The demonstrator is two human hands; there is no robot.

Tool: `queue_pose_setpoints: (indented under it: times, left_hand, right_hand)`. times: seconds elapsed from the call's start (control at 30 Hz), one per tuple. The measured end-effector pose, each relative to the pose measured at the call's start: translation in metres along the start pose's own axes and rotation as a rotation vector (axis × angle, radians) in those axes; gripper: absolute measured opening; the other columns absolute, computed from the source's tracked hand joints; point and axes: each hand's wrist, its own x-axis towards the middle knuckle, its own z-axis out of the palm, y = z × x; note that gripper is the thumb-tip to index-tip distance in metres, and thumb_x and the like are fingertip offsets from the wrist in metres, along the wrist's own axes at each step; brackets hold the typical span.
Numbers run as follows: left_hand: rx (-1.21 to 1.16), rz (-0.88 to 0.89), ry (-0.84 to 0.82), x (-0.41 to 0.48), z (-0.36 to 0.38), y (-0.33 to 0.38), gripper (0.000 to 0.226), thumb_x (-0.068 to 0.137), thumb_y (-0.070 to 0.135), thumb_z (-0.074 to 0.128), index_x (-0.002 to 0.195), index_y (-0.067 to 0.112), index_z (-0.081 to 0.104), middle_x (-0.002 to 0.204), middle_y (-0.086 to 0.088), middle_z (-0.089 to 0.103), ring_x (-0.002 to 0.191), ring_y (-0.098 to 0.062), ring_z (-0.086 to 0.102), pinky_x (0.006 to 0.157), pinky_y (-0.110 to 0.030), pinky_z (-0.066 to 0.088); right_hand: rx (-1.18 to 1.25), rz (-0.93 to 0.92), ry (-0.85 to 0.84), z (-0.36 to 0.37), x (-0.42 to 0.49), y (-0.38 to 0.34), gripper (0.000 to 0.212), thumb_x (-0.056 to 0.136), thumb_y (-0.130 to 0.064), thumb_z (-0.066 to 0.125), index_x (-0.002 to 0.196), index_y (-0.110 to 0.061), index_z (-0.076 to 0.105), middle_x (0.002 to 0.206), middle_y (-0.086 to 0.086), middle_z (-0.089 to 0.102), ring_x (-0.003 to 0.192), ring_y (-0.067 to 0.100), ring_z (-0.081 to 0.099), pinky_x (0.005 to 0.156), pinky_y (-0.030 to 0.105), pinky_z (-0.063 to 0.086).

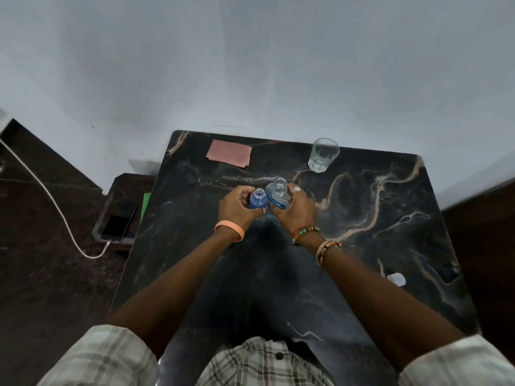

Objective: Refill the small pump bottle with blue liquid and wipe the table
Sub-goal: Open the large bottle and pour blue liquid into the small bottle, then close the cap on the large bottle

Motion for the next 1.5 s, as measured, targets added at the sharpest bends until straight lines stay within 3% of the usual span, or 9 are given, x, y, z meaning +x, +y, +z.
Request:
queue_pose_setpoints:
  times: [0.07,0.33,0.5,0.63,0.9,1.03,1.17,1.33,1.5]
  left_hand:
    - [0.025,-0.014,-0.003,-0.005,0.002,-0.013,0.052,0.057,0.011,0.088,0.102,0.025,0.065,0.095,0.006,0.071,0.087,-0.005,0.068,0.076,-0.021,0.057]
    - [0.083,-0.105,-0.03,-0.014,0.011,-0.045,0.047,0.061,0.015,0.088,0.102,0.022,0.065,0.098,0.002,0.072,0.089,-0.012,0.068,0.083,-0.036,0.058]
    - [0.139,-0.131,-0.058,-0.015,0.012,-0.055,0.048,0.063,0.012,0.086,0.105,0.017,0.065,0.101,0.0,0.07,0.091,-0.014,0.066,0.084,-0.027,0.054]
    - [0.127,-0.143,-0.056,-0.014,0.012,-0.059,0.049,0.061,0.013,0.087,0.104,0.018,0.064,0.1,0.0,0.07,0.089,-0.011,0.065,0.08,-0.022,0.053]
    - [0.146,-0.129,-0.11,-0.011,0.01,-0.065,0.068,0.056,0.01,0.09,0.115,0.018,0.059,0.11,-0.001,0.069,0.097,-0.011,0.064,0.087,-0.026,0.053]
    - [0.226,-0.088,-0.15,-0.01,0.007,-0.063,0.076,0.06,0.007,0.085,0.128,0.019,0.052,0.127,-0.005,0.058,0.117,-0.02,0.056,0.1,-0.042,0.048]
    - [0.199,0.046,-0.215,-0.014,-0.012,-0.055,0.098,0.057,0.022,0.082,0.142,0.029,0.032,0.144,-0.001,0.033,0.134,-0.019,0.033,0.109,-0.049,0.037]
    - [0.222,0.308,-0.039,-0.009,-0.04,-0.027,0.101,0.066,0.055,0.074,0.147,0.032,0.019,0.152,0.004,0.023,0.139,-0.019,0.029,0.109,-0.052,0.036]
    - [0.218,0.591,0.06,0.013,-0.006,0.037,0.077,0.075,0.03,0.072,0.141,0.02,0.034,0.142,-0.003,0.038,0.131,-0.018,0.039,0.108,-0.04,0.039]
  right_hand:
    - [-0.011,0.006,-0.031,0.009,-0.007,0.004,0.039,0.071,-0.029,0.082,0.103,-0.015,0.064,0.092,-0.001,0.069,0.08,0.012,0.064,0.06,0.01,0.043]
    - [-0.03,0.026,-0.099,0.028,-0.02,0.012,0.046,0.075,-0.025,0.08,0.115,-0.011,0.062,0.108,0.007,0.07,0.096,0.021,0.067,0.08,0.033,0.058]
    - [-0.048,0.016,-0.088,0.036,-0.026,0.017,0.043,0.073,-0.024,0.08,0.111,-0.013,0.063,0.099,0.004,0.072,0.086,0.018,0.067,0.064,0.018,0.045]
    - [-0.069,0.01,-0.072,0.043,-0.028,0.023,0.053,0.072,-0.025,0.081,0.119,-0.013,0.06,0.103,0.005,0.071,0.091,0.02,0.067,0.069,0.019,0.044]
    - [-0.046,0.042,-0.094,0.049,-0.025,0.03,0.056,0.072,-0.024,0.081,0.122,-0.013,0.058,0.108,0.005,0.07,0.096,0.02,0.066,0.072,0.017,0.044]
    - [-0.031,0.015,-0.092,0.043,-0.02,0.032,0.054,0.073,-0.025,0.08,0.121,-0.017,0.057,0.108,0.003,0.07,0.094,0.017,0.066,0.068,0.006,0.037]
    - [-0.019,0.044,-0.037,0.026,-0.013,0.039,0.049,0.074,-0.032,0.076,0.118,-0.022,0.057,0.105,0.0,0.071,0.092,0.017,0.066,0.073,0.022,0.052]
    - [0.013,0.091,0.077,-0.007,0.002,0.05,0.044,0.074,-0.034,0.075,0.113,-0.022,0.059,0.097,-0.001,0.07,0.086,0.017,0.066,0.071,0.028,0.056]
    - [0.019,0.149,0.238,-0.056,0.022,0.064,0.042,0.074,-0.033,0.076,0.111,-0.021,0.06,0.097,0.001,0.071,0.085,0.02,0.067,0.072,0.032,0.058]
